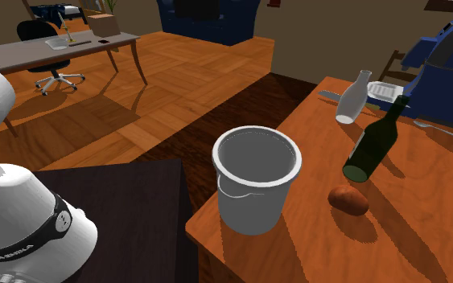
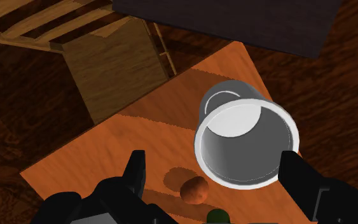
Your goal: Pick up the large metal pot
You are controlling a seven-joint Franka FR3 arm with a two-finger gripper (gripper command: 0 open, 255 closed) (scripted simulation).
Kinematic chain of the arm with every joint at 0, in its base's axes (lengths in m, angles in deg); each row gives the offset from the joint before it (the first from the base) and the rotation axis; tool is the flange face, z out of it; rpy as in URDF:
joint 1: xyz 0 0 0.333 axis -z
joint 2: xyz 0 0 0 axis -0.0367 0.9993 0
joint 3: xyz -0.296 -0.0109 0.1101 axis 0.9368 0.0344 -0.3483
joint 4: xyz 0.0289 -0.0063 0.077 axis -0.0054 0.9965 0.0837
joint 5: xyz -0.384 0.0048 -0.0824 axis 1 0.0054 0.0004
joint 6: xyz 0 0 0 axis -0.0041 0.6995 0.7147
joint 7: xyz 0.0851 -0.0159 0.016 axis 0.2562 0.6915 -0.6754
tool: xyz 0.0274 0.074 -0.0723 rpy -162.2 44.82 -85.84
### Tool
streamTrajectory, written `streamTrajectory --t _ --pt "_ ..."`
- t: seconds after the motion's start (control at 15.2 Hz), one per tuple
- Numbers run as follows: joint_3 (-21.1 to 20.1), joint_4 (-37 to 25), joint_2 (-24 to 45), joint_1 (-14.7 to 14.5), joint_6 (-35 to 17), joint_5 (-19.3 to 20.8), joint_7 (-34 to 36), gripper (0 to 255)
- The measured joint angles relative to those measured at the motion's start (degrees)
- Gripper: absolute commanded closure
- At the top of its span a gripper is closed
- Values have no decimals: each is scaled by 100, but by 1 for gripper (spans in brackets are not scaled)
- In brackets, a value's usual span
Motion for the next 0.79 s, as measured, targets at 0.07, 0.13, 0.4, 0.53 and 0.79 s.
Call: streamTrajectory --t 0.07,0.13,0.4,0.53,0.79 --pt "0 0 0 0 0 0 0 0" --pt "5 63 26 1 -80 -5 6 0" --pt "22 417 423 12 -776 -47 72 0" --pt "18 522 717 15 -1150 -73 116 0" --pt "34 796 1262 25 -1914 -117 170 0"
